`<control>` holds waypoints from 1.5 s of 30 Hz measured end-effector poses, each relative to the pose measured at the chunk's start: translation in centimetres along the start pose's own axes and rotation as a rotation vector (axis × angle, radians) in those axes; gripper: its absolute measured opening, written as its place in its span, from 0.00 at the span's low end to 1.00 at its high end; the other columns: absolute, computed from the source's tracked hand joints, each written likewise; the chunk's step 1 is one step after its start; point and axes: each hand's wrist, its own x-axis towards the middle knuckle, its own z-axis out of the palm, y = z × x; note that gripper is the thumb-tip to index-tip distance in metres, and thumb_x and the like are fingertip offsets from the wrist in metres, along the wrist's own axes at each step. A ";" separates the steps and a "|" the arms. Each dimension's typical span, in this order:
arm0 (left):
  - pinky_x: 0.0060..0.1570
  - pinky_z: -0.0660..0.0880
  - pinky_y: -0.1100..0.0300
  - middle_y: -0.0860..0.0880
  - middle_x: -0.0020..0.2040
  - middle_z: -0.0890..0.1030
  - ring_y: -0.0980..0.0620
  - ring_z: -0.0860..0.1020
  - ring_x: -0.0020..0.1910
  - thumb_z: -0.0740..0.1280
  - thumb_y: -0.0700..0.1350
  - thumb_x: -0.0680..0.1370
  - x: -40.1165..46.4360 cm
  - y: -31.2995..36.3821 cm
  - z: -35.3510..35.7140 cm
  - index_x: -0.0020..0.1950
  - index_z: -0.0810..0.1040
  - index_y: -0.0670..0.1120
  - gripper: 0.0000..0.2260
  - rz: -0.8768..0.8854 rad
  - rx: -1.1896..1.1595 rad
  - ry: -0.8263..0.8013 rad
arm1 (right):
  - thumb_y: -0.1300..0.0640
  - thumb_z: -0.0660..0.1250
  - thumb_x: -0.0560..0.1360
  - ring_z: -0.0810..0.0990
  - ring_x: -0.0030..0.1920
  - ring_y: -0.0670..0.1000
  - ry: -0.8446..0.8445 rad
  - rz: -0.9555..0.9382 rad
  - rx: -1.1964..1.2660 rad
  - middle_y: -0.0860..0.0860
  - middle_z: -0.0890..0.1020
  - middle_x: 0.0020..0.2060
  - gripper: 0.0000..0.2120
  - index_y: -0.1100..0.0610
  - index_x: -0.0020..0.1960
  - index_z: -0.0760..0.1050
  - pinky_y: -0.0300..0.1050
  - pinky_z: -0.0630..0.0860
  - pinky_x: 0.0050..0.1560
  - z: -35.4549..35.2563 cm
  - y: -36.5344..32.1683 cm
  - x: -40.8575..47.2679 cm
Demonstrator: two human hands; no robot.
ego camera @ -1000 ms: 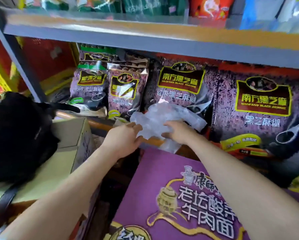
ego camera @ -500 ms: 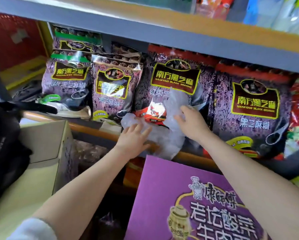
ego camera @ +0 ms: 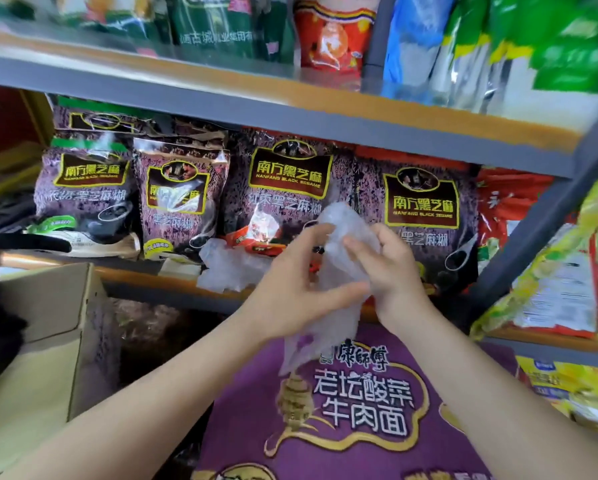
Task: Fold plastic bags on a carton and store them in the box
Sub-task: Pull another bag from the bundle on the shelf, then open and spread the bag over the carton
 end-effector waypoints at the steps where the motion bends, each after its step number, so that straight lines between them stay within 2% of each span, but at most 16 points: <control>1: 0.54 0.69 0.70 0.63 0.57 0.70 0.61 0.71 0.55 0.71 0.60 0.65 -0.4 0.6 1.0 0.65 0.64 0.53 0.33 0.005 0.064 0.018 | 0.59 0.70 0.72 0.77 0.35 0.46 -0.017 0.008 0.047 0.51 0.79 0.35 0.06 0.54 0.39 0.73 0.43 0.72 0.37 -0.3 -0.4 -1.0; 5: 0.42 0.69 0.70 0.61 0.44 0.75 0.64 0.72 0.42 0.72 0.48 0.71 -2.4 3.2 3.7 0.51 0.70 0.53 0.14 0.102 0.131 0.140 | 0.44 0.69 0.66 0.74 0.39 0.50 0.008 -0.076 -0.039 0.54 0.76 0.38 0.17 0.58 0.42 0.72 0.47 0.68 0.41 -3.1 -1.9 -5.2; 8: 0.32 0.65 0.69 0.56 0.31 0.73 0.61 0.70 0.31 0.70 0.46 0.73 -4.3 4.2 4.4 0.39 0.68 0.56 0.11 0.109 0.152 0.174 | 0.50 0.66 0.74 0.68 0.30 0.41 0.123 -0.131 -0.164 0.42 0.72 0.27 0.13 0.54 0.35 0.70 0.42 0.63 0.35 -5.5 -2.4 -6.7; 12: 0.27 0.60 0.69 0.57 0.26 0.69 0.61 0.64 0.26 0.66 0.41 0.76 -7.4 7.4 5.9 0.37 0.72 0.49 0.09 -0.045 -0.034 0.217 | 0.51 0.67 0.74 0.66 0.31 0.48 0.229 -0.085 -0.420 0.49 0.68 0.27 0.17 0.58 0.32 0.68 0.45 0.59 0.34 -11.0 -2.1 -8.9; 15: 0.31 0.67 0.66 0.50 0.31 0.73 0.56 0.70 0.31 0.63 0.40 0.78 -9.3 9.5 6.8 0.37 0.73 0.46 0.09 -0.203 -0.329 0.252 | 0.45 0.65 0.71 0.72 0.36 0.52 0.151 0.029 -0.626 0.54 0.71 0.30 0.20 0.63 0.35 0.71 0.46 0.60 0.35 -14.4 -1.8 -11.2; 17: 0.29 0.70 0.65 0.51 0.28 0.75 0.56 0.73 0.28 0.62 0.40 0.78 -10.7 11.0 7.9 0.36 0.73 0.46 0.11 -0.242 -0.448 0.222 | 0.47 0.62 0.74 0.76 0.47 0.48 0.119 -0.119 -0.615 0.44 0.76 0.39 0.10 0.53 0.44 0.75 0.40 0.68 0.43 -15.5 -2.9 -13.8; 21: 0.26 0.70 0.68 0.53 0.27 0.73 0.58 0.71 0.26 0.60 0.42 0.79 -13.2 13.4 10.6 0.34 0.70 0.48 0.13 -0.275 -0.511 0.211 | 0.41 0.56 0.72 0.70 0.61 0.35 -0.227 -0.375 -0.378 0.40 0.74 0.58 0.19 0.46 0.60 0.71 0.28 0.63 0.62 -15.7 -5.9 -18.3; 26: 0.29 0.74 0.69 0.53 0.28 0.79 0.58 0.78 0.27 0.59 0.42 0.80 -16.4 16.0 12.2 0.39 0.72 0.47 0.10 -0.355 -0.719 0.259 | 0.47 0.66 0.70 0.69 0.66 0.38 -0.419 -0.280 -0.440 0.40 0.73 0.64 0.23 0.42 0.64 0.67 0.38 0.65 0.67 -17.1 -5.5 -20.5; 30: 0.26 0.74 0.72 0.57 0.26 0.80 0.63 0.78 0.26 0.59 0.42 0.79 -19.3 17.3 12.9 0.41 0.73 0.47 0.09 -0.378 -0.720 0.291 | 0.57 0.67 0.74 0.77 0.57 0.44 -0.463 -0.087 -0.293 0.43 0.80 0.53 0.14 0.42 0.55 0.74 0.43 0.70 0.61 -17.4 -4.5 -21.9; 33: 0.24 0.72 0.72 0.58 0.23 0.78 0.64 0.76 0.23 0.61 0.43 0.79 -21.4 17.1 13.3 0.39 0.72 0.48 0.09 -0.384 -0.622 0.289 | 0.62 0.67 0.74 0.74 0.37 0.41 -0.490 -0.105 -0.341 0.43 0.78 0.34 0.12 0.48 0.36 0.78 0.39 0.70 0.43 -16.9 -4.2 -23.2; 36: 0.26 0.69 0.68 0.55 0.26 0.77 0.61 0.74 0.25 0.66 0.46 0.76 -23.7 15.4 13.2 0.39 0.74 0.46 0.07 -0.236 -0.156 0.274 | 0.60 0.64 0.77 0.73 0.33 0.42 -0.459 -0.077 -0.244 0.47 0.76 0.32 0.09 0.51 0.38 0.75 0.37 0.68 0.37 -17.1 -4.9 -24.2; 38: 0.38 0.74 0.59 0.48 0.40 0.83 0.52 0.80 0.39 0.65 0.53 0.74 -24.5 12.7 13.1 0.48 0.78 0.45 0.12 -0.268 0.285 0.112 | 0.60 0.61 0.78 0.76 0.35 0.44 -0.409 -0.076 -0.223 0.48 0.78 0.33 0.09 0.54 0.41 0.76 0.42 0.70 0.39 -17.4 -5.3 -24.6; 39: 0.50 0.74 0.57 0.44 0.53 0.82 0.47 0.78 0.52 0.62 0.54 0.76 -24.7 10.7 13.0 0.56 0.78 0.43 0.17 -0.452 0.411 0.038 | 0.60 0.60 0.79 0.76 0.35 0.46 -0.382 -0.070 -0.223 0.49 0.78 0.34 0.09 0.54 0.41 0.75 0.43 0.70 0.40 -17.5 -5.4 -24.8; 41: 0.63 0.64 0.58 0.44 0.67 0.71 0.45 0.69 0.66 0.55 0.48 0.81 -26.5 8.2 13.2 0.67 0.69 0.41 0.18 -0.609 0.617 -0.081 | 0.59 0.61 0.78 0.73 0.34 0.50 -0.331 -0.058 -0.238 0.54 0.75 0.32 0.10 0.54 0.38 0.72 0.45 0.67 0.40 -17.6 -5.6 -25.3; 43: 0.66 0.63 0.57 0.46 0.68 0.70 0.46 0.68 0.67 0.54 0.49 0.82 -28.1 7.6 13.0 0.67 0.70 0.43 0.17 -0.581 0.717 -0.231 | 0.57 0.63 0.77 0.68 0.31 0.51 -0.273 -0.084 -0.308 0.55 0.70 0.30 0.13 0.53 0.34 0.68 0.46 0.63 0.37 -17.7 -5.8 -25.7; 45: 0.60 0.69 0.57 0.49 0.60 0.77 0.48 0.74 0.61 0.57 0.49 0.81 -26.0 9.3 13.5 0.61 0.75 0.49 0.13 -0.501 0.641 -0.174 | 0.56 0.65 0.76 0.65 0.28 0.47 -0.263 -0.147 -0.454 0.53 0.66 0.26 0.17 0.55 0.31 0.65 0.44 0.60 0.35 -17.9 -6.1 -26.1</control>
